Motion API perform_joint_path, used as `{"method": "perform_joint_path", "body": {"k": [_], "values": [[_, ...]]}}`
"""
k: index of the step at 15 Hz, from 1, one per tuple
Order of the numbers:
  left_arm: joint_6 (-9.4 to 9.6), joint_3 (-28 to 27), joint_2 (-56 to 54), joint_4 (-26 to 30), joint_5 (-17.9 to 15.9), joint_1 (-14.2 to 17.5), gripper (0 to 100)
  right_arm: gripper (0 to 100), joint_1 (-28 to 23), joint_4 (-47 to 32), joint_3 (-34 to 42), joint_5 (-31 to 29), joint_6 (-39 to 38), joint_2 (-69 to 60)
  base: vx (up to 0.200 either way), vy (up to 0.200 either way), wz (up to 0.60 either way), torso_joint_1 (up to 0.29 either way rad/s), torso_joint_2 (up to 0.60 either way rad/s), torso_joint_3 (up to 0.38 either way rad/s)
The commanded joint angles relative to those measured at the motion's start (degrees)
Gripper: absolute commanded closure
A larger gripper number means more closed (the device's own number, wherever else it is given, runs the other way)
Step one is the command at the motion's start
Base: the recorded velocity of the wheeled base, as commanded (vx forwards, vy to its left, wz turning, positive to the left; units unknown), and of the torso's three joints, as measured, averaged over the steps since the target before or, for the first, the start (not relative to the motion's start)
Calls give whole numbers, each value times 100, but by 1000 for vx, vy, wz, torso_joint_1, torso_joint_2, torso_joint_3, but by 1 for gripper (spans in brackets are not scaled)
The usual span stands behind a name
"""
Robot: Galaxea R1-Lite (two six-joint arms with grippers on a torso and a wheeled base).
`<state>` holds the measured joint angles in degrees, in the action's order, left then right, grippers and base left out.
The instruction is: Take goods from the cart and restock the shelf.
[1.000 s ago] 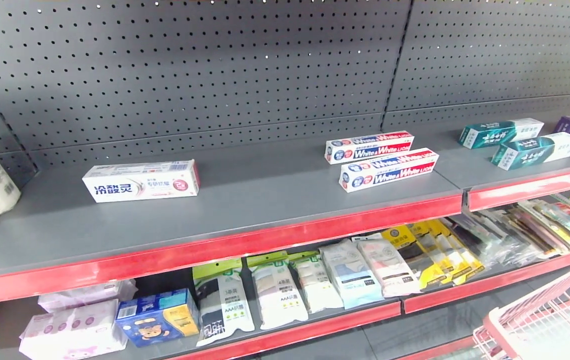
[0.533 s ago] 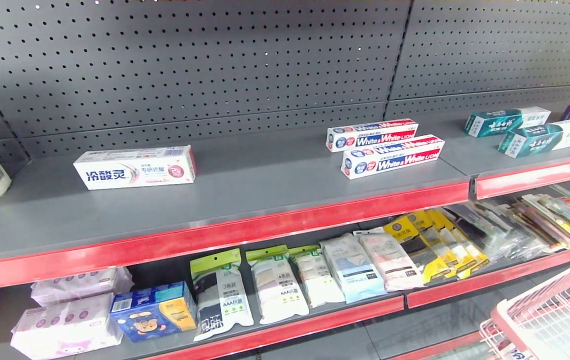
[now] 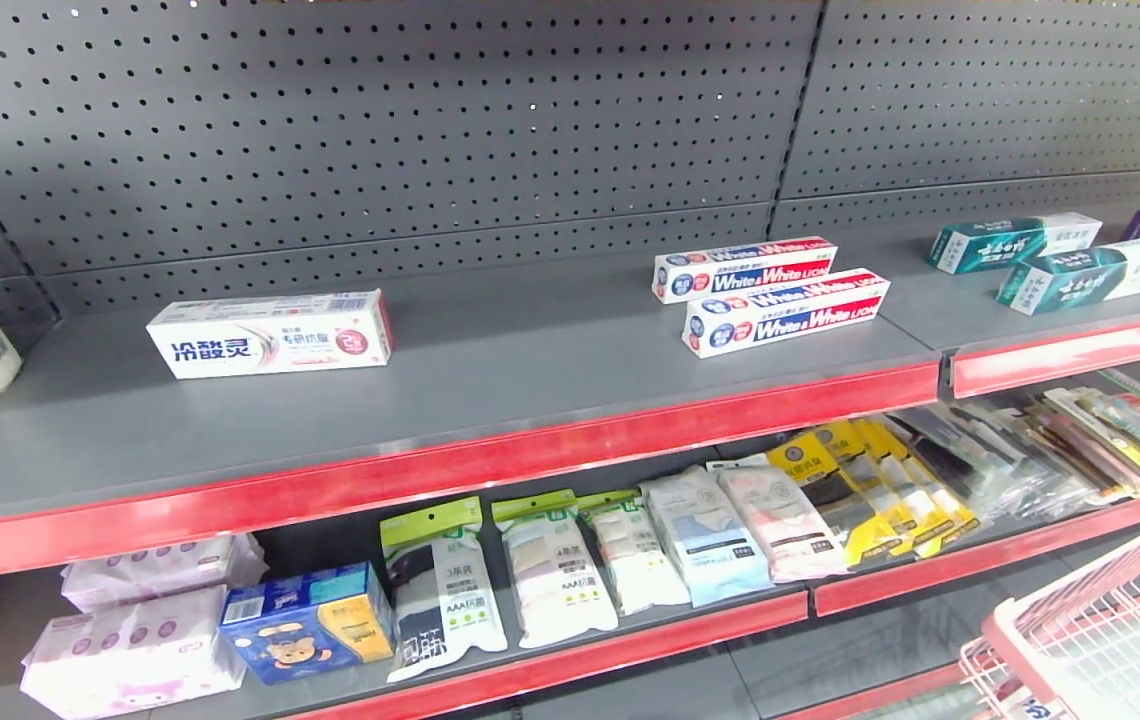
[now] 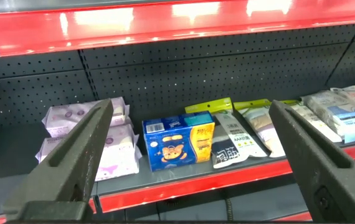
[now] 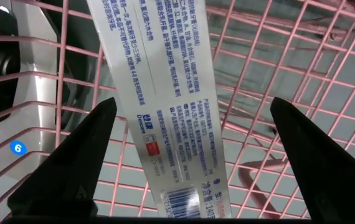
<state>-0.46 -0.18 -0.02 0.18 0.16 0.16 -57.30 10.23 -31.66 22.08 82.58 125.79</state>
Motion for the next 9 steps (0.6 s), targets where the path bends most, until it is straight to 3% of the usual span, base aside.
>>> {"method": "perform_joint_path", "body": {"k": [1,9], "values": [[2,1,2,-1,2,2,0,0,0,14,-33,-2,4,209,0,0,0,0,0,0],[-6,1,2,-1,2,2,0,0,0,173,-60,-19,127,261,0,0,0,0,0,0]]}}
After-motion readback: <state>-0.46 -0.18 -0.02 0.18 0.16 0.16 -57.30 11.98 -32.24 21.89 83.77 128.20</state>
